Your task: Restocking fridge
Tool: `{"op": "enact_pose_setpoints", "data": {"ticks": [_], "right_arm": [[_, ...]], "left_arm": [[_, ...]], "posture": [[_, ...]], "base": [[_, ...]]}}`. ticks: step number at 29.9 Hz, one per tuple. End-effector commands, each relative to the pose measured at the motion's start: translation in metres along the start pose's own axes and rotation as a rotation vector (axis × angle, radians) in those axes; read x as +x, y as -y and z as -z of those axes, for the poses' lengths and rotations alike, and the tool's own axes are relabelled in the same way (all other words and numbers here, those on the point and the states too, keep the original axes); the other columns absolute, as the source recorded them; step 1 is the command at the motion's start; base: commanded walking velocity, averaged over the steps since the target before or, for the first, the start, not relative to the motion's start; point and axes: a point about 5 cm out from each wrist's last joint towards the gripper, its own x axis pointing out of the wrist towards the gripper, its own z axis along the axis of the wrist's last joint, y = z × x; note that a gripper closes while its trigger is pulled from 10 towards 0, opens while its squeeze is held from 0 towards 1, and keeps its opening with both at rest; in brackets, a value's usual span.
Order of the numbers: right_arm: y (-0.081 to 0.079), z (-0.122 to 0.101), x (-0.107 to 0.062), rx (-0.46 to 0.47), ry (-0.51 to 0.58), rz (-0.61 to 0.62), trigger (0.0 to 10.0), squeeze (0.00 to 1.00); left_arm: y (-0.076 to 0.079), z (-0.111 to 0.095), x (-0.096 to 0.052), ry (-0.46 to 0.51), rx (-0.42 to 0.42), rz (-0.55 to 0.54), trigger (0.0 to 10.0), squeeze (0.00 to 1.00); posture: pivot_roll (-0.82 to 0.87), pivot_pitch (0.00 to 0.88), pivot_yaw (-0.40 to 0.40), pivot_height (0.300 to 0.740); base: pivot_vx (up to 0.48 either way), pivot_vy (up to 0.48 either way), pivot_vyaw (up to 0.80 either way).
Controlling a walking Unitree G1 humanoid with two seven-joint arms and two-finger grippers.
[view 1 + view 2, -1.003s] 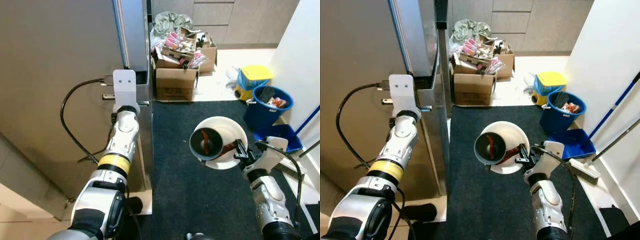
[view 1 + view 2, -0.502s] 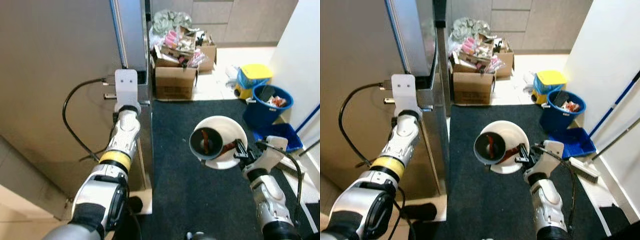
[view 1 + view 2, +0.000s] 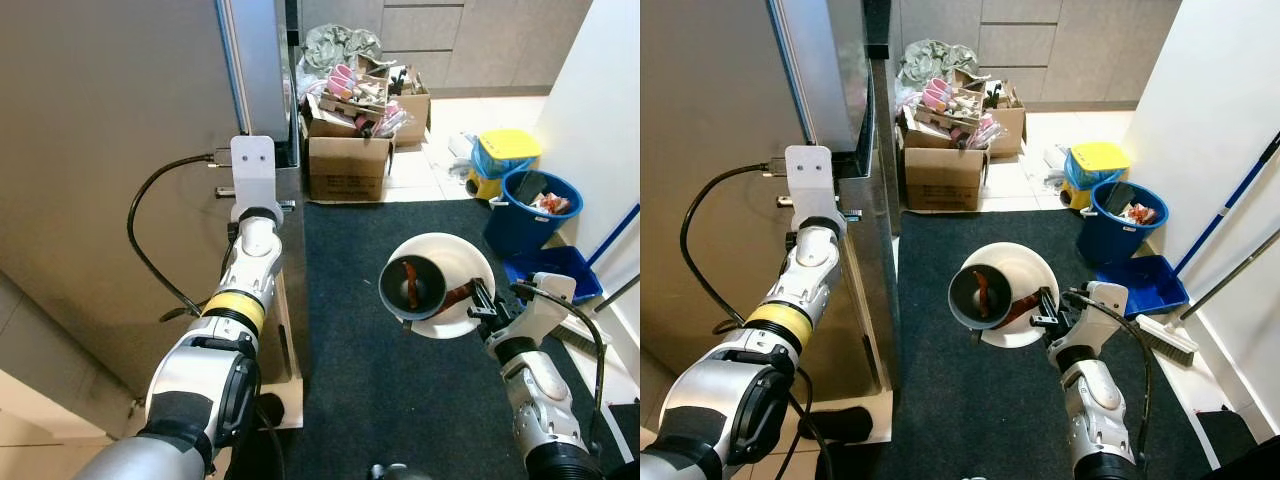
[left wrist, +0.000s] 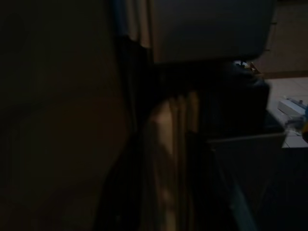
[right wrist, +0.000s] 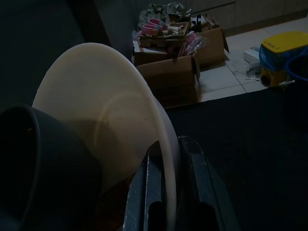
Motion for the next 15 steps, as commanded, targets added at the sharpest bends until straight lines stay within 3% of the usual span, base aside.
{"op": "enact_pose_setpoints", "data": {"ticks": [1,4,7,8,10,12,13,14,15], "right_arm": [[0.0,-0.006,0.0,-0.004,0.02,-0.005,10.0,0.0],[0.0,-0.006,0.0,-0.004,0.02,-0.005,10.0,0.0],[0.001,-0.006,0.0,-0.004,0.019,-0.005,10.0,0.0],[0.001,-0.006,0.0,-0.004,0.019,-0.005,10.0,0.0],[0.0,-0.006,0.001,-0.004,0.018,-0.008,10.0,0.0],[0.0,-0.007,0.001,-0.004,0.018,-0.008,10.0,0.0],[-0.001,-0.007,0.001,-0.004,0.018,-0.01,10.0,0.0],[-0.001,-0.007,0.001,-0.004,0.018,-0.011,10.0,0.0],[-0.001,-0.007,0.001,-0.004,0.018,-0.011,10.0,0.0]], "left_arm": [[0.011,-0.003,0.0,0.007,-0.01,0.041,10.0,1.0],[0.017,-0.005,-0.001,0.011,-0.022,0.074,10.0,1.0],[0.036,-0.011,-0.005,0.04,-0.041,0.159,10.0,1.0],[0.036,-0.011,-0.005,0.04,-0.041,0.159,10.0,1.0],[0.055,-0.018,-0.009,0.061,-0.063,0.225,10.0,1.0],[0.06,-0.02,-0.01,0.063,-0.068,0.24,10.0,1.0],[0.07,-0.023,-0.012,0.067,-0.074,0.277,10.0,0.68],[0.077,-0.026,-0.014,0.071,-0.077,0.31,10.0,0.09],[0.077,-0.026,-0.014,0.071,-0.077,0.31,10.0,0.09]], "posture": [[-0.1,0.061,-0.032,0.74],[-0.1,0.061,-0.032,0.74],[-0.09,0.06,-0.034,0.74],[-0.09,0.06,-0.034,0.74],[-0.09,0.06,-0.035,0.74],[-0.09,0.06,-0.035,0.74],[-0.09,0.06,-0.035,0.74],[-0.09,0.059,-0.035,0.74],[-0.09,0.059,-0.035,0.74]], "base": [[0.0,0.0,0.0],[0.0,0.0,0.0],[0.0,0.0,0.0],[0.0,0.0,0.0],[0.0,0.0,0.0],[0.0,0.0,0.0],[0.0,0.0,0.0],[0.0,0.0,0.0],[0.0,0.0,0.0]]}}
